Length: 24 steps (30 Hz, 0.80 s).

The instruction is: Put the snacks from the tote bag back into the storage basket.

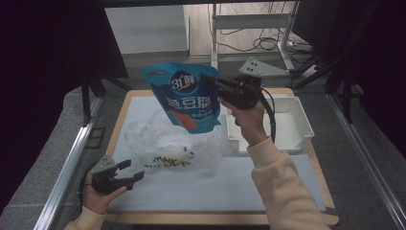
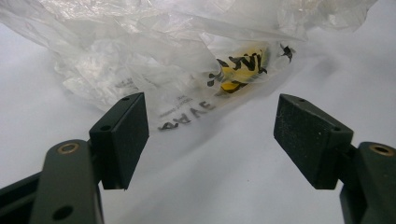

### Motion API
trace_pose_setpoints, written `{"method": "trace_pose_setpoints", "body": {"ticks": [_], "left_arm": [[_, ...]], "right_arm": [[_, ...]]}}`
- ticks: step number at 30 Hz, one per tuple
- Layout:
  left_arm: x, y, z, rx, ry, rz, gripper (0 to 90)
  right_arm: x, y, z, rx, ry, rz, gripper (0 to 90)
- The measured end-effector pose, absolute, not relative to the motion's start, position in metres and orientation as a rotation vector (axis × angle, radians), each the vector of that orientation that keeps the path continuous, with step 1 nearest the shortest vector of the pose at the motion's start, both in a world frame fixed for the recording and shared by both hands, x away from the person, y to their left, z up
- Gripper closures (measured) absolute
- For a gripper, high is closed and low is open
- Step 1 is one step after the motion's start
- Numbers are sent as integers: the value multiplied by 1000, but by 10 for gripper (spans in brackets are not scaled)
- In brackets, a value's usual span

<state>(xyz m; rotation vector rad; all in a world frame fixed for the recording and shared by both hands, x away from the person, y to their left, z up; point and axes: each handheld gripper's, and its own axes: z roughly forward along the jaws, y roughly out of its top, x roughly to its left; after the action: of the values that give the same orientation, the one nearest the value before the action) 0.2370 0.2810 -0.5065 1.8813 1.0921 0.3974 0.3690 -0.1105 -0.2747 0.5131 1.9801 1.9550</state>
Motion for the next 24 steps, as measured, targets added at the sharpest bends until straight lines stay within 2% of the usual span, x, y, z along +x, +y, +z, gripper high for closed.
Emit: {"method": "trace_pose_setpoints", "body": {"ticks": [24], "left_arm": [[238, 280, -507, 1889, 1096, 392, 266]], "right_arm": [[373, -168, -273, 623, 1892, 1894, 889]]}}
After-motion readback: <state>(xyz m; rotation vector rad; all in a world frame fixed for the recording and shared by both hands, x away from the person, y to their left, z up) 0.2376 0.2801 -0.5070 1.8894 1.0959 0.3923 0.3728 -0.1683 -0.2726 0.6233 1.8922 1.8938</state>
